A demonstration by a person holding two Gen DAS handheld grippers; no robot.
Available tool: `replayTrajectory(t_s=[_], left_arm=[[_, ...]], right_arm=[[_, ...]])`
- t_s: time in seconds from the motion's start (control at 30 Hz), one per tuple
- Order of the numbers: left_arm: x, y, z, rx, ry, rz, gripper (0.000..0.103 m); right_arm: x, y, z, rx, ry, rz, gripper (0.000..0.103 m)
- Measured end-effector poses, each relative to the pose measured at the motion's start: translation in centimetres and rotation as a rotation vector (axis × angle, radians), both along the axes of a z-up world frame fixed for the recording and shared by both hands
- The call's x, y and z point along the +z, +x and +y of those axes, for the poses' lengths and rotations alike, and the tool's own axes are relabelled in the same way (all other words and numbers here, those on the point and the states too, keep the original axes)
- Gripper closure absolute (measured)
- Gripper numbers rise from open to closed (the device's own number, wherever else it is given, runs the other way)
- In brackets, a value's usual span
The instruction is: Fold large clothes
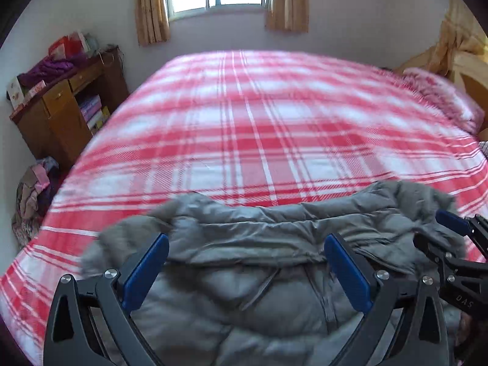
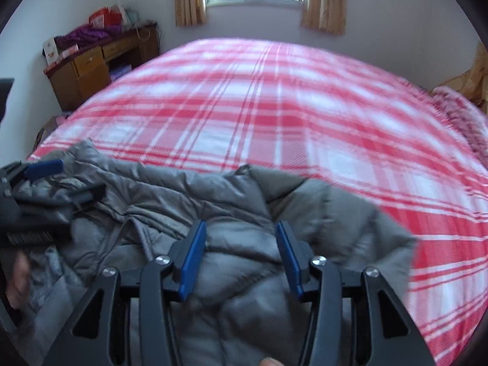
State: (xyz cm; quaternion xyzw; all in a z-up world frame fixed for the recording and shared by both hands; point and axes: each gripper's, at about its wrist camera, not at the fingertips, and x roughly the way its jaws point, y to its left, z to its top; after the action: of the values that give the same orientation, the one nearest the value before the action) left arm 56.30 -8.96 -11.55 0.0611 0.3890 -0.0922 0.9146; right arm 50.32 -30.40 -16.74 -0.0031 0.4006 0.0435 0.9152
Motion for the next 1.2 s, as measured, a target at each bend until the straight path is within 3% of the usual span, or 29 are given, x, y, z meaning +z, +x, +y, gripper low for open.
replayTrajectory(t_s=[0.07,0.13,0.33,0.5,0.73,1.2], left_arm=[[1.5,-3.7,1.9,-0.015,0.032,-0.036,0.001],[1.1,-7.6,3.8,-0.011,0.089,-0.035,0.001],[-4.2,-19.8,9.6,0.057,0.199,0.023,0.001],[-6.4,-26.3,12.0,0.105,0.138,0.07,0.001],[-8.6,-32.8,15.0,0.158,0.045,0.14,0.001],[-9.6,-39.9,17.5,0.146,-0.021,0.143,0.001]], right_arm=[[1.4,-2.9,-1.3,-0.002,0.027,-0.02,0.027],[1.6,-6.2,-3.0,-0.007,0.067,0.009,0.027],[-1.2,-17.7,-6.2,-0.046,0.093,0.123,0.027],[-2.5,-25.3,-6.0,-0.083,0.15,0.146,0.027],[-1.8,-31.3,-4.3,-0.091,0.143,0.112,0.027],[-3.1,-39.1,-3.4,-0.114,0.209,0.131,0.027]])
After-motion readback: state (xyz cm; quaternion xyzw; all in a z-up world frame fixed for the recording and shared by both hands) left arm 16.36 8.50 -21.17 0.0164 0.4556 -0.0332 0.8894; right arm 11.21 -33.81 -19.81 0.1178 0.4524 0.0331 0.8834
